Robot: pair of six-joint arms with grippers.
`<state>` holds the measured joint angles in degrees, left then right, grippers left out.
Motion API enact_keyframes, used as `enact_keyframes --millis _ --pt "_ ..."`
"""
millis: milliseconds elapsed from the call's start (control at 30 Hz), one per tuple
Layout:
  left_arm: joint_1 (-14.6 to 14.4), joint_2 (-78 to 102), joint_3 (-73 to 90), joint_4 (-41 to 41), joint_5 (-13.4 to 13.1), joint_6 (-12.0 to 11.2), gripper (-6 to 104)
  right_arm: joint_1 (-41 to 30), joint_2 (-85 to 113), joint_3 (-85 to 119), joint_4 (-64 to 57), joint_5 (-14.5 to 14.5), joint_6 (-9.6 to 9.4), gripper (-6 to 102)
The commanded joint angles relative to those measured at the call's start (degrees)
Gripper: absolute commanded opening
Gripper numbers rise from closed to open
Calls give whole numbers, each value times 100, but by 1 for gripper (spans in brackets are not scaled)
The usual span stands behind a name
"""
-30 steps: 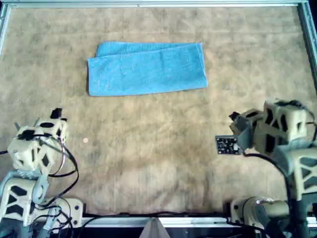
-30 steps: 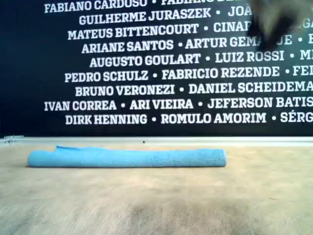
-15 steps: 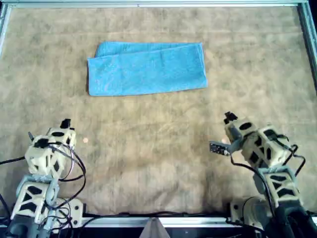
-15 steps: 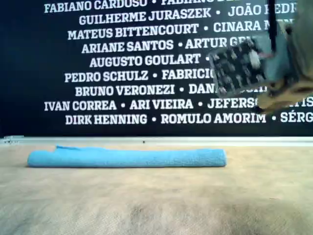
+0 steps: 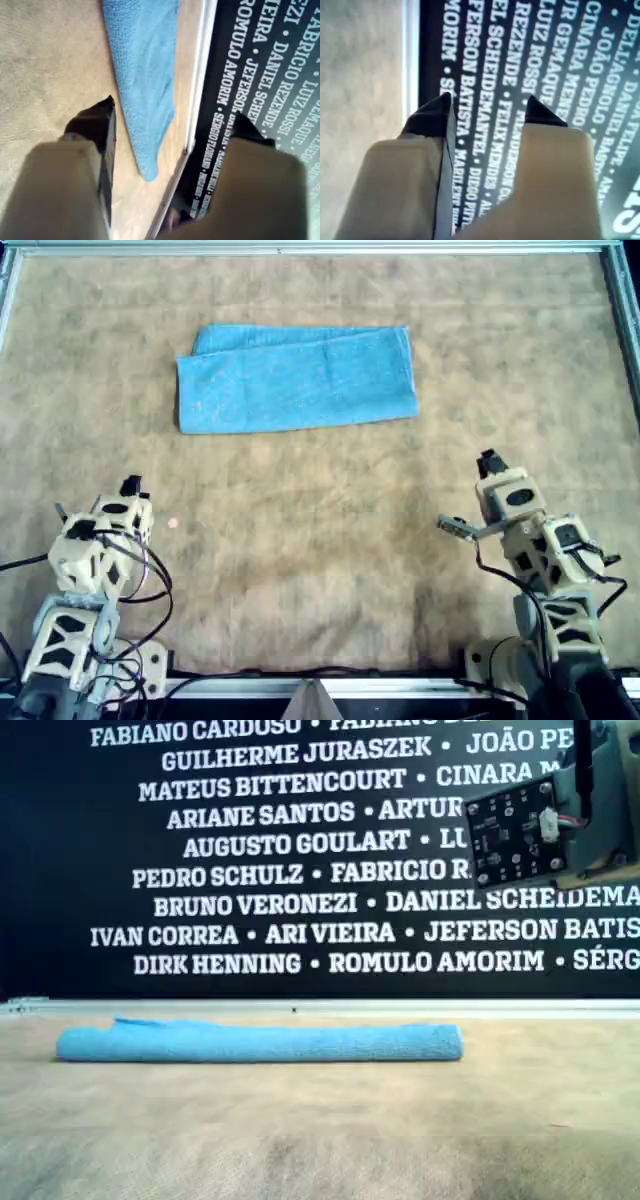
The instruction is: Fold a cloth
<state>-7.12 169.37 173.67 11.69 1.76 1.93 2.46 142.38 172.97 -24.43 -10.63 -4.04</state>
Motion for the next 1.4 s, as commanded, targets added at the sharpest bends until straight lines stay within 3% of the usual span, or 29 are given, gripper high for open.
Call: enact_keyframes --millis 0,267,467,767,1000,1367 --pt "-44 18 -105 -167 18 18 80 18 35 -44 -185 -62 9 58" --pt "-53 -193 -299 -88 18 18 80 79 -1652 -1573 97 -70 88 58" --pt "-79 -2250 -1600 -70 26 26 81 97 -4043 -3779 1503 -88 105 59" --pt "-835 -5730 -4289 -97 18 35 82 765 -5687 -6152 3270 -88 18 78" --pt "-782 -7752 -5977 -97 -88 35 96 993 -6697 -7875 4342 -79 18 78" --pt "-773 -9606 -7840 -88 -88 35 97 993 -8385 -10037 5238 -70 18 78"
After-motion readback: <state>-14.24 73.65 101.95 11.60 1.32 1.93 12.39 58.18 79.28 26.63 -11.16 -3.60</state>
